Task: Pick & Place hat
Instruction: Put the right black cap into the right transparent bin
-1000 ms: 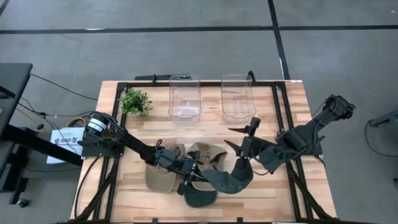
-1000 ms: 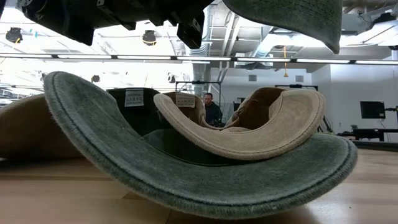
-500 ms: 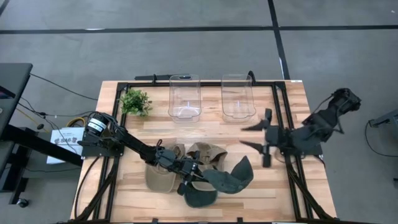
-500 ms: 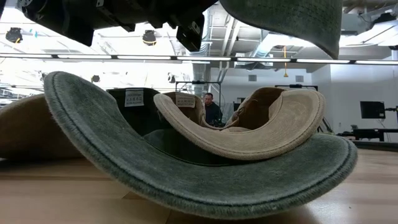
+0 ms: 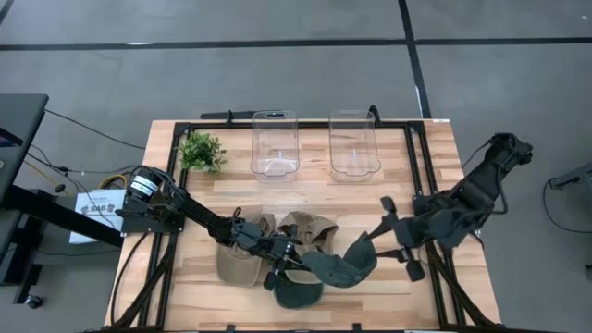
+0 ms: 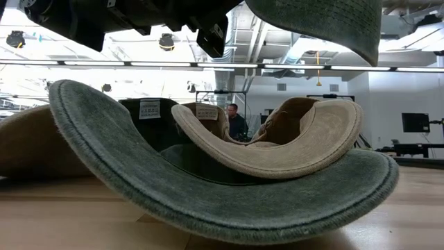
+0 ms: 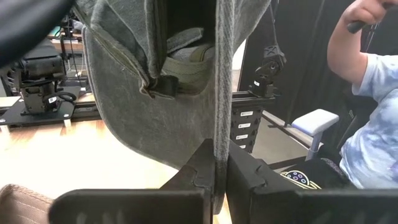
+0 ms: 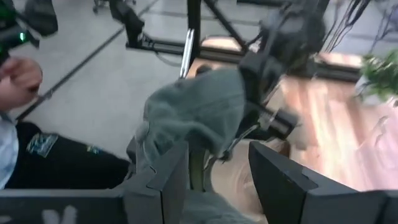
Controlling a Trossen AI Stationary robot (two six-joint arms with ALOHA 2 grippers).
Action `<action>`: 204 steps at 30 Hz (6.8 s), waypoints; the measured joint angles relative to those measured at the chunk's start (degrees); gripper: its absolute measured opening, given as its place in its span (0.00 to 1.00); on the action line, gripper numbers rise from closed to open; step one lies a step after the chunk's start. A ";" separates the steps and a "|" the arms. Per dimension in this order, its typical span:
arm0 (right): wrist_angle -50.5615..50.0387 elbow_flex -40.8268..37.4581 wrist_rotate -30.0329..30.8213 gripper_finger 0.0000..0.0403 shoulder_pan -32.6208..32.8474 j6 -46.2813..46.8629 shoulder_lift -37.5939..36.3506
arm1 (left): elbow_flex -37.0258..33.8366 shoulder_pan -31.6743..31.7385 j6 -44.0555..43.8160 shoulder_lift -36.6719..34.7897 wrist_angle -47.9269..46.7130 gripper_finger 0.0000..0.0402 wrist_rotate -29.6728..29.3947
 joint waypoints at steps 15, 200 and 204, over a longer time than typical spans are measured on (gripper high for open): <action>1.80 -0.02 -4.53 0.40 0.00 0.02 5.74 | 0.00 -0.02 0.02 0.00 0.01 0.04 0.07; -5.29 0.00 -48.97 0.00 -87.36 -52.88 -0.22 | 0.02 0.44 1.73 0.00 1.85 0.19 -1.41; -5.31 0.00 -53.51 0.00 -91.07 -55.94 3.31 | 0.02 0.44 1.73 0.00 2.07 0.19 -1.42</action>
